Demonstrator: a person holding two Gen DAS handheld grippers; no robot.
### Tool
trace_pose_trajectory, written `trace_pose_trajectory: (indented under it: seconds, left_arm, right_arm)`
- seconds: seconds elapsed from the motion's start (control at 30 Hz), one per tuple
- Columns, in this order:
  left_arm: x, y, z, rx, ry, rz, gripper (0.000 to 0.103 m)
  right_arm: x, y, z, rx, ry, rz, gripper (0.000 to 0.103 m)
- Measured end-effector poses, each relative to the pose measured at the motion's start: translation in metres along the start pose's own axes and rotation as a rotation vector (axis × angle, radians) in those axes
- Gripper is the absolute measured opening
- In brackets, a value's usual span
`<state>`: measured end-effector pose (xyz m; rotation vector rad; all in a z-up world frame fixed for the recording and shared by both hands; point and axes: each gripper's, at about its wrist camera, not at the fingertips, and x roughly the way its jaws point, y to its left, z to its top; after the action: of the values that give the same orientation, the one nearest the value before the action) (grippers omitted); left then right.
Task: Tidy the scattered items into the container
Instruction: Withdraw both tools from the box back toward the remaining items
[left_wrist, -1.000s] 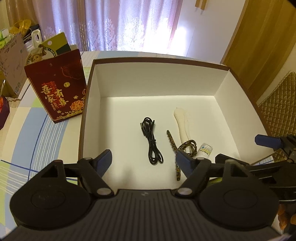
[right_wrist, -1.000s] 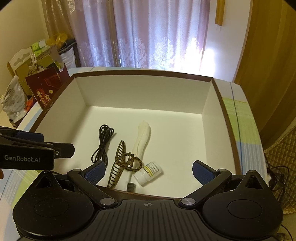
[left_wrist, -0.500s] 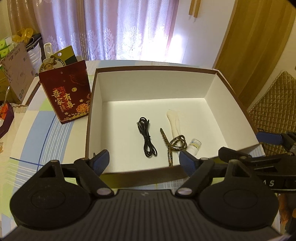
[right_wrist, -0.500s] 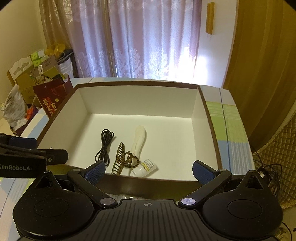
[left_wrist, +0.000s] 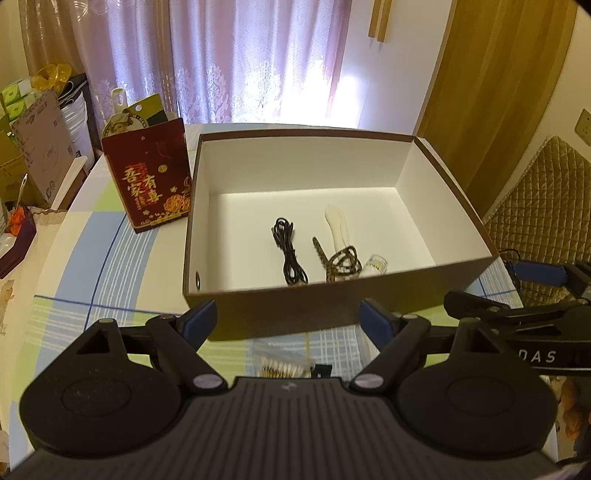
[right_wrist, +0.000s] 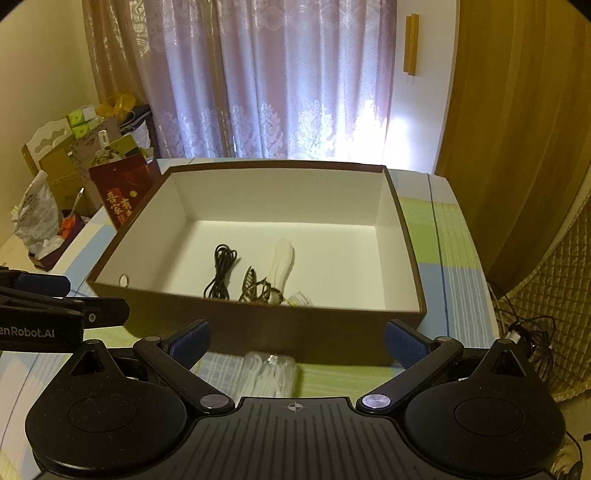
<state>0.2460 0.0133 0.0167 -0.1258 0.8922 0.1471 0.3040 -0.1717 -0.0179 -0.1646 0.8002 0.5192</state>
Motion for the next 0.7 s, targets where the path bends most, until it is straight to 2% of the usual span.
trace_pose_trajectory:
  seconds: [0.23,0.43,0.7]
  left_arm:
    - [-0.011,0.000,-0.016,0.002,0.002,0.002,0.082]
    - [-0.021,0.004,-0.042,0.014,0.010,0.017,0.082]
    - [-0.017,0.013,-0.076,-0.006,0.080,0.024,0.083]
  right_arm:
    - [-0.012,0.007,-0.017,-0.008,0.004,0.012,0.103]
    - [-0.023,0.008,-0.035,-0.009,0.009,0.023,0.103]
    - [-0.021,0.004,-0.069,0.013,0.081,0.031,0.103]
